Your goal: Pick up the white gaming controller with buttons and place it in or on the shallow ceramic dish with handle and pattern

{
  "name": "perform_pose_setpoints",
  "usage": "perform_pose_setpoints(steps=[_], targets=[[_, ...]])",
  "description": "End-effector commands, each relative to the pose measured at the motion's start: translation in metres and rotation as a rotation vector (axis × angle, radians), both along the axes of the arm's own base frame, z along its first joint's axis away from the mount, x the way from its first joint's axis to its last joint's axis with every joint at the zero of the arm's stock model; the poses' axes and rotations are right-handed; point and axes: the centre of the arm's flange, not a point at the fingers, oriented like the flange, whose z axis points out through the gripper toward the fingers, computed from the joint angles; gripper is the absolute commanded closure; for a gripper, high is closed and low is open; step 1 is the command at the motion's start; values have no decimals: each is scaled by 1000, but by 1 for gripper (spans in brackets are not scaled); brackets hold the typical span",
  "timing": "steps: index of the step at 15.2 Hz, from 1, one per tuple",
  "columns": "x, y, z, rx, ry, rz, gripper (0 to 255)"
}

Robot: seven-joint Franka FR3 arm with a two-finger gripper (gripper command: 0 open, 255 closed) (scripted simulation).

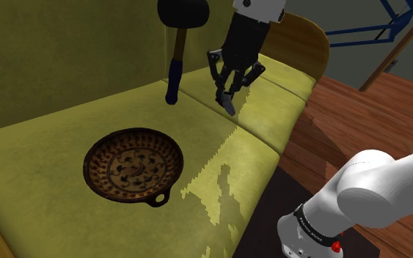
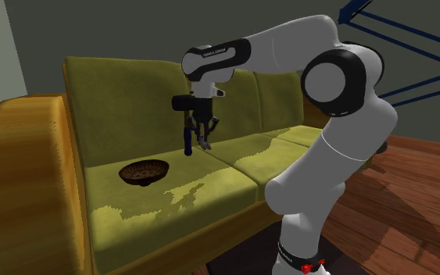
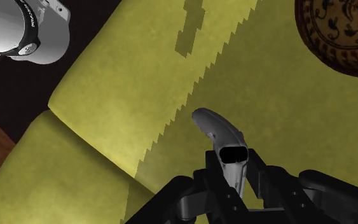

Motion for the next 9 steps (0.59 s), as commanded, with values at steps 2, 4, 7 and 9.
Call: perform_pose_setpoints(steps=[2,4,7,9], targets=[[0,39,5,1,0,-2,255],[-3,66,5,1,0,-2,255],[-7,105,6,1,0,-2,255],[-9,131,7,1,0,-2,255]])
